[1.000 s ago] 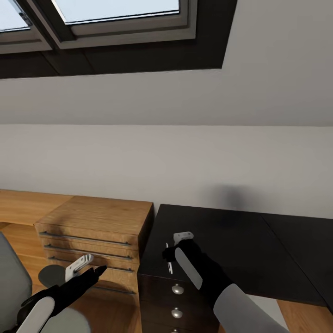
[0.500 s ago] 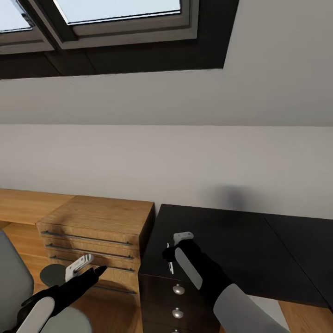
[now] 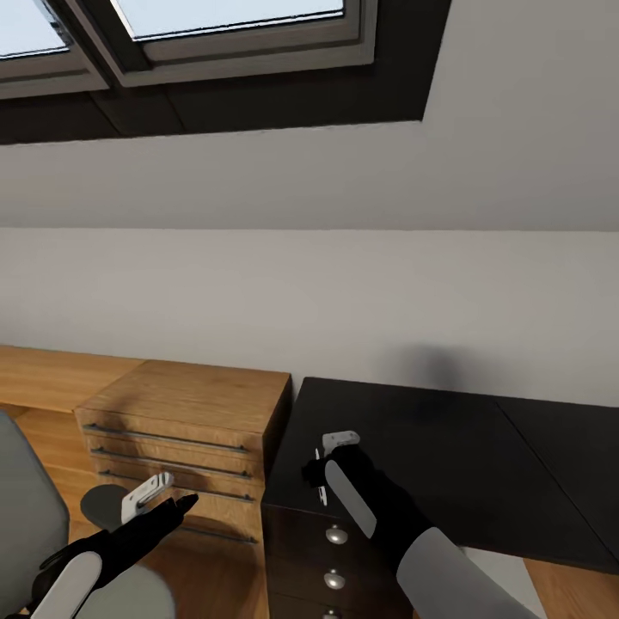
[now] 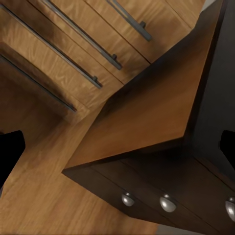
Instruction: In the bedroom, organize the workspace by keeping the computer under the desk, ensuring the monitor is on the desk, placing the keyboard on the desk next to the monitor, placing the mouse on the desk next to the keyboard, moving the folder from the swivel chair onto the desk next to the mouse, stacking the notebook on top of the folder with the pen on top of the notebook, and positioning the swivel chair next to the desk.
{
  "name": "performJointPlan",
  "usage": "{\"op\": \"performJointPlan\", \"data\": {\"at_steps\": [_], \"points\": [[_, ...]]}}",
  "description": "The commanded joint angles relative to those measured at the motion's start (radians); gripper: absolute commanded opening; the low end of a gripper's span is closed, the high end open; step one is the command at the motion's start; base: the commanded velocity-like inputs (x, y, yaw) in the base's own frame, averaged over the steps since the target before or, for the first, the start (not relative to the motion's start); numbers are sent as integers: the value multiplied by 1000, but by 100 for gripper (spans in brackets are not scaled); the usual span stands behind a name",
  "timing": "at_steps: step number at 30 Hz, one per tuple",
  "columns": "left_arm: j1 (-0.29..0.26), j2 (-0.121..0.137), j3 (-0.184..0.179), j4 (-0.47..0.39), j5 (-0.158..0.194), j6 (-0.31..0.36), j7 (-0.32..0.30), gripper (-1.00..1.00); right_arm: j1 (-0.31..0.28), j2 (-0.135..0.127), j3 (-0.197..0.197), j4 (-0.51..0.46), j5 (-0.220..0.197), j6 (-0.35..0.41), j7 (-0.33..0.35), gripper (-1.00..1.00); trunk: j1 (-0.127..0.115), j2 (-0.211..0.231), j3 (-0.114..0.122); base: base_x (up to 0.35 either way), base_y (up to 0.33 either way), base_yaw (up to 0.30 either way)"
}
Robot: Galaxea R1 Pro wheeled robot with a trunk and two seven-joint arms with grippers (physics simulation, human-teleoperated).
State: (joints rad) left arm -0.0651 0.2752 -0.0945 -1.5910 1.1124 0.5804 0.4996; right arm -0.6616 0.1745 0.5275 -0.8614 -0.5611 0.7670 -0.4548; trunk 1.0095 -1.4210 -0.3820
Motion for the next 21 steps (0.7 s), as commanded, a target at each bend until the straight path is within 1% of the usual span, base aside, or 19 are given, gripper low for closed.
{"op": "performJointPlan", "data": {"at_steps": [1,16,21], "points": [[-1,1,-2,-2,10,-1,10,100,-1,0,2,-1,-10,2,-9,100,4,-8,-4,0,0,8],[-1,1,-2,-1,10,-1,11,100,-1,0,2,-1,-10,2,-9,100,61,-113,-51,0,0,2],[-1,1,-2,-1,10,-1,9,100,-1,0,2,-1,-10,2,-9,100,61,-113,-51,0,0,0]]}}
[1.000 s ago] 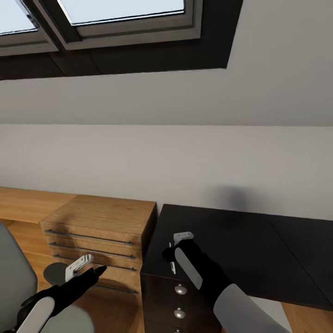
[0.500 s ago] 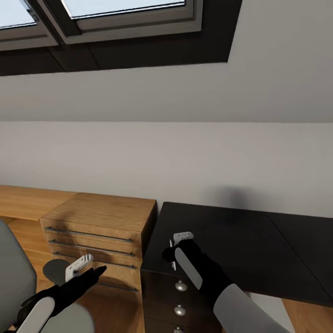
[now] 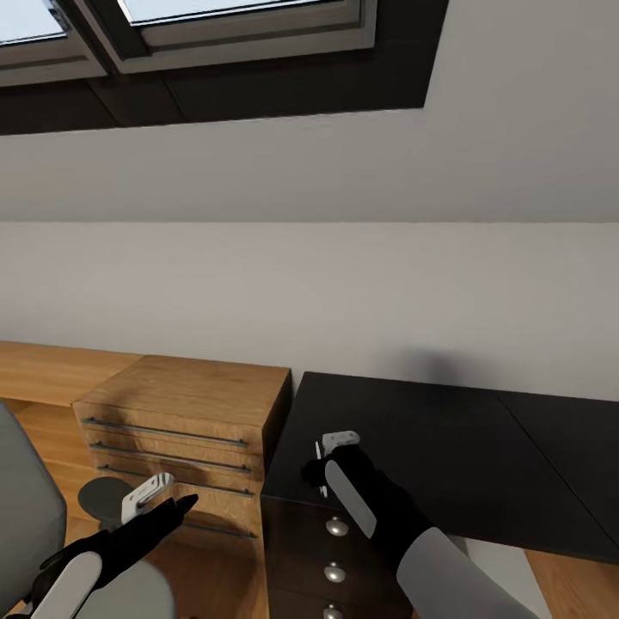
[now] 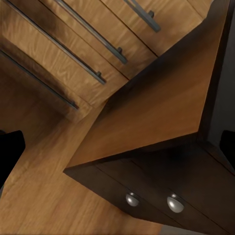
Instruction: In the bedroom, organize the workspace by keeping the computer under the desk, ensuring the monitor is on the desk, placing the keyboard on the desk next to the monitor, placing the mouse on the desk next to the keyboard, moving the folder from the swivel chair onto the desk next to the mouse, stacking the notebook on top of the folder with the pen on top of the notebook, and positioning the swivel chair next to the desk.
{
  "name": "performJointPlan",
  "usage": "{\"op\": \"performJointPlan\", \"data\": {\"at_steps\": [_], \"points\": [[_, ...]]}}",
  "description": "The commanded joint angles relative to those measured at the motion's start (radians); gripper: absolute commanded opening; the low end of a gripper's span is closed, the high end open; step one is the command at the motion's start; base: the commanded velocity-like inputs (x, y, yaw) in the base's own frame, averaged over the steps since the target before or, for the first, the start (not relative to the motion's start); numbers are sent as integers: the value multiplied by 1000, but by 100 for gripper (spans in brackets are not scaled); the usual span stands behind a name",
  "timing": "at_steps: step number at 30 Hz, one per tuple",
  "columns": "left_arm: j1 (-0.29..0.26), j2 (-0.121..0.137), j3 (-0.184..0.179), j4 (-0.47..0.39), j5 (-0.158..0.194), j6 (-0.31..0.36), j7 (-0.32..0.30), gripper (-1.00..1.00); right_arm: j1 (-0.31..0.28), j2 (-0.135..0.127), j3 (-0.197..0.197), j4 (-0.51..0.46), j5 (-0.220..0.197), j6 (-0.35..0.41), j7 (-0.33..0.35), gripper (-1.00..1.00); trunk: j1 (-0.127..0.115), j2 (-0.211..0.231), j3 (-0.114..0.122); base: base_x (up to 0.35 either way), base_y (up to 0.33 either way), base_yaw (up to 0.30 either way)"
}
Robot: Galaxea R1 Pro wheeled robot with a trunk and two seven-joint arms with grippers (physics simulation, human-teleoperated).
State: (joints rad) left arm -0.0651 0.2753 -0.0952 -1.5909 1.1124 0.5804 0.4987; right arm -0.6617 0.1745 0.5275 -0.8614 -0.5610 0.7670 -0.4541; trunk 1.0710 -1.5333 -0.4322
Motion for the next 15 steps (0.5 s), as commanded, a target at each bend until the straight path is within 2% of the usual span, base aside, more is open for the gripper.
{"op": "performJointPlan", "data": {"at_steps": [1,15], "points": [[-1,1,-1,-1,10,-1,10,100,-1,0,2,-1,-10,2,-10,100,0,-1,-1,0,0,0],[-1,1,-1,-1,10,-1,12,100,-1,0,2,-1,-10,2,-11,100,54,-99,-45,0,0,0]]}}
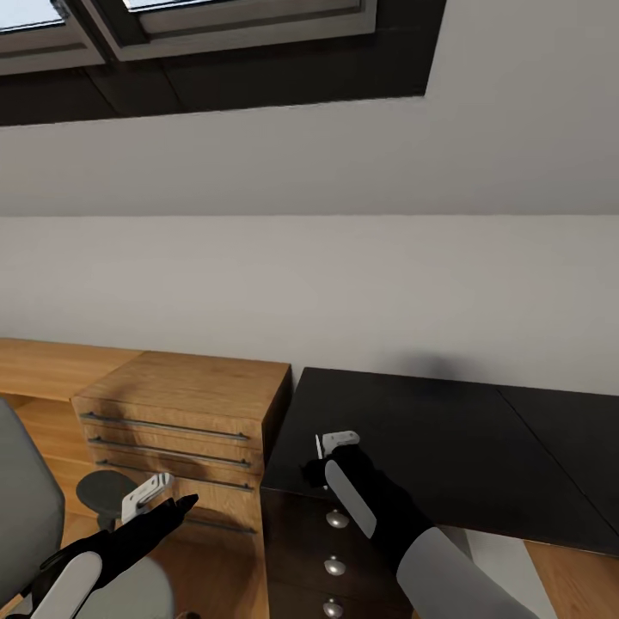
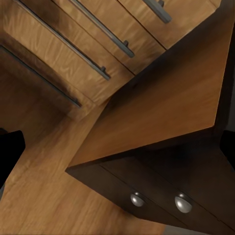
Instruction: In the bedroom, organize the workspace by keeping the computer under the desk, ensuring the monitor is on the desk, placing the keyboard on the desk next to the monitor, placing the mouse on the desk next to the keyboard, moving the folder from the swivel chair onto the desk next to the mouse, stacking the notebook on top of the folder with the pen on top of the notebook, and positioning the swivel chair next to the desk.
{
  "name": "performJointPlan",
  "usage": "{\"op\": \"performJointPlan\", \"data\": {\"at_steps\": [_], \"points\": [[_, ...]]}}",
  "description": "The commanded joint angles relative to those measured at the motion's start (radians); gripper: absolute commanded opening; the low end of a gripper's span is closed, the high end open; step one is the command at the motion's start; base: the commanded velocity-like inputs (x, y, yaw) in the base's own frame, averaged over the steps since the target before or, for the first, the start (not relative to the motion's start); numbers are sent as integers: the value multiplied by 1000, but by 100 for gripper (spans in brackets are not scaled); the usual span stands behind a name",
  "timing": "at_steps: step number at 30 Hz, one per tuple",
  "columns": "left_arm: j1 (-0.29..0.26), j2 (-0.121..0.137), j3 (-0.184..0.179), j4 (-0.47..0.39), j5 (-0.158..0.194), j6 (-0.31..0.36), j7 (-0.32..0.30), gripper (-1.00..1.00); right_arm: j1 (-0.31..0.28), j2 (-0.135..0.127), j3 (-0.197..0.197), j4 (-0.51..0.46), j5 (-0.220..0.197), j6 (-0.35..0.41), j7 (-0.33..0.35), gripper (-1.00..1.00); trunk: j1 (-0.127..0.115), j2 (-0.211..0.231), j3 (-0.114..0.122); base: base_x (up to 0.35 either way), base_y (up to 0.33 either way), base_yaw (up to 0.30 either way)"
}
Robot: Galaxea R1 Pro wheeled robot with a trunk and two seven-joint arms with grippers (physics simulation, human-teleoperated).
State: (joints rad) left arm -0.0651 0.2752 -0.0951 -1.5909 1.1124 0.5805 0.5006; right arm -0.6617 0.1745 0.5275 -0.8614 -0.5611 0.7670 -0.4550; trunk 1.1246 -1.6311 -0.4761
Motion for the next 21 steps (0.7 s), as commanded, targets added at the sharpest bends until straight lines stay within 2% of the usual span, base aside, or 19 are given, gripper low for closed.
{"op": "performJointPlan", "data": {"at_steps": [1,14,21], "points": [[-1,1,-1,-1,10,-1,10,100,-1,0,2,-1,-10,2,-10,100,0,-1,-1,0,0,0],[-1,1,-3,-1,9,0,1,100,-1,0,1,-1,-10,2,-10,100,0,-1,-1,1,0,0],[-1,1,-6,3,2,-1,2,100,-1,0,1,-1,-10,2,-10,100,0,-1,-1,126,0,0]]}}
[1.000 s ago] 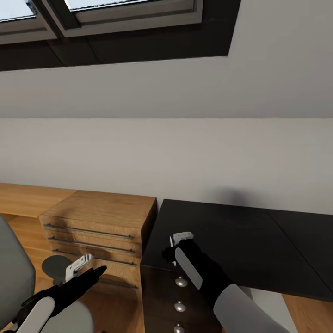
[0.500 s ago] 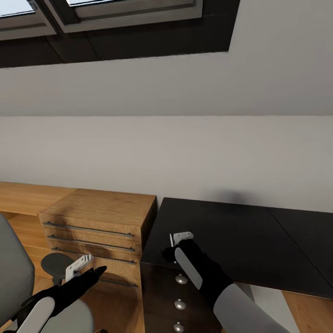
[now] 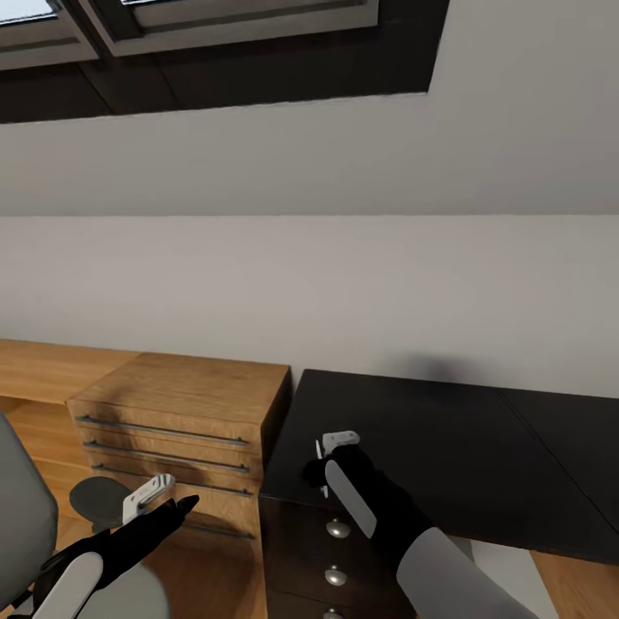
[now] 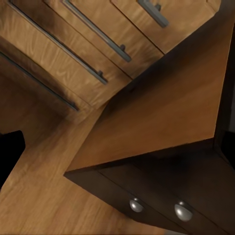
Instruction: In the bedroom, organize the workspace by keeping the computer under the desk, ensuring the monitor is on the desk, placing the keyboard on the desk next to the monitor, placing the mouse on the desk next to the keyboard, moving the folder from the swivel chair onto the desk next to the mouse, stacking the notebook on top of the folder with the pen on top of the notebook, and positioning the swivel chair next to the desk.
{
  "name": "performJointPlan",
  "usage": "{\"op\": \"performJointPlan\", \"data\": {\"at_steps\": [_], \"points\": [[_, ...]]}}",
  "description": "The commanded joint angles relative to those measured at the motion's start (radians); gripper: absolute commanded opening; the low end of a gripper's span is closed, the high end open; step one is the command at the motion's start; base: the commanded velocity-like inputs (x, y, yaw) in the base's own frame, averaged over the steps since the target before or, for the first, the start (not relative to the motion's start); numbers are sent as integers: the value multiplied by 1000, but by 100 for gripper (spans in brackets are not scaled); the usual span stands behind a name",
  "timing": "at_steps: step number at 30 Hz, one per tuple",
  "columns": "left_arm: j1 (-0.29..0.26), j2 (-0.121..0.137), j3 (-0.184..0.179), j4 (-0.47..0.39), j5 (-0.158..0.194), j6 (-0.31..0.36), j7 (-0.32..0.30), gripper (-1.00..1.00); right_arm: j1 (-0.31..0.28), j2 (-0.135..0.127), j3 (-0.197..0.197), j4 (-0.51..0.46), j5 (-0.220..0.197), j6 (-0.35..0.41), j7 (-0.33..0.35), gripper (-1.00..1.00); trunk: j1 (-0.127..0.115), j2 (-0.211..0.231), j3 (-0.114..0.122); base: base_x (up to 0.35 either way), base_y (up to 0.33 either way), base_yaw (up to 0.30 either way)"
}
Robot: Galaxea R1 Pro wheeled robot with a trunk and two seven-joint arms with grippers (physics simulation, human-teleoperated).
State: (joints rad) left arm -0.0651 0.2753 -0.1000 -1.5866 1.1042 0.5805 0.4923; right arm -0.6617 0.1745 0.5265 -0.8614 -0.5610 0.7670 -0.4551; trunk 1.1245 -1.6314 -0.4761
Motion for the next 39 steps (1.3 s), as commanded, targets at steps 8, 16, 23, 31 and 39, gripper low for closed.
{"op": "performJointPlan", "data": {"at_steps": [8,16,23,31,39], "points": [[-1,1,1,19,14,0,9,100,-1,0,1,-1,-10,2,-9,100,0,-1,-1,56,0,0],[-1,-1,5,32,17,-1,10,100,-1,0,1,-1,-10,2,-9,100,4,-8,-4,12,0,0],[-1,-11,7,35,22,-2,11,100,-1,0,1,-1,-10,2,-9,100,23,-43,-20,3,0,0],[-1,-18,8,35,24,-1,11,100,-1,0,1,0,-10,2,-9,100,23,-43,-20,0,0,0],[-1,-19,9,36,25,-1,11,100,-1,0,1,1,-10,2,-10,100,39,-71,-33,0,0,0]]}}
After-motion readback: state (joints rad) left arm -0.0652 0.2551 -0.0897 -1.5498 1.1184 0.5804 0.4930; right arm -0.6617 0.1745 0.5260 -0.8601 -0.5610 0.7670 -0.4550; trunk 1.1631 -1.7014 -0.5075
